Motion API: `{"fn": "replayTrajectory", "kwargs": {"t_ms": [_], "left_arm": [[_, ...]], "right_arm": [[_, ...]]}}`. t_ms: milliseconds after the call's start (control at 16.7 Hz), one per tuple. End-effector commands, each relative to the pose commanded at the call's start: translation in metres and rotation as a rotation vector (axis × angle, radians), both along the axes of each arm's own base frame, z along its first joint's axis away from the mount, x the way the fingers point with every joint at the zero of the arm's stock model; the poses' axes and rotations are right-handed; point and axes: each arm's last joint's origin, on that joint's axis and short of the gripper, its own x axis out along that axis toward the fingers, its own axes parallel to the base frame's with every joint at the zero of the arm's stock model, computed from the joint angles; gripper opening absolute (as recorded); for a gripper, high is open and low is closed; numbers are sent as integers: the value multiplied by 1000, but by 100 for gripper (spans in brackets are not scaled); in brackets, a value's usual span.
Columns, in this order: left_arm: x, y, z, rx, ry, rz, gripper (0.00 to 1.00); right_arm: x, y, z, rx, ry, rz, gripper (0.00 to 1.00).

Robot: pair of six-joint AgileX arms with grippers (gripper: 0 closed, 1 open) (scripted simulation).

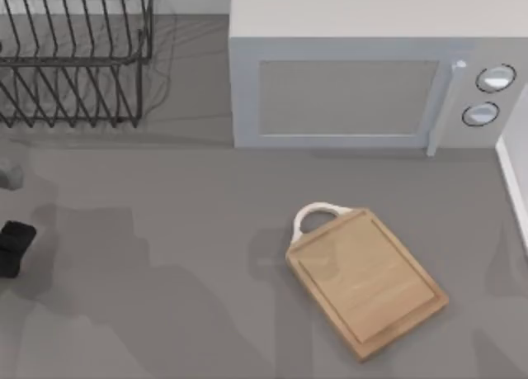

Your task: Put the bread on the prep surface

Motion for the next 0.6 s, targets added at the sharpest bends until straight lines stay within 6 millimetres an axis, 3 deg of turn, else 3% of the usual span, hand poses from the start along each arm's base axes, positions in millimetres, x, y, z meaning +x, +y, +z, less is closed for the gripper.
{"fn": "replayTrajectory", "kwargs": {"t_ms": [300, 600], "left_arm": [[0, 0, 0, 0, 0, 0, 2], [0, 0, 0, 0, 0, 0, 0]], "right_arm": [[0, 0, 0, 0, 0, 0, 100], [0, 0, 0, 0, 0, 0, 100]]}}
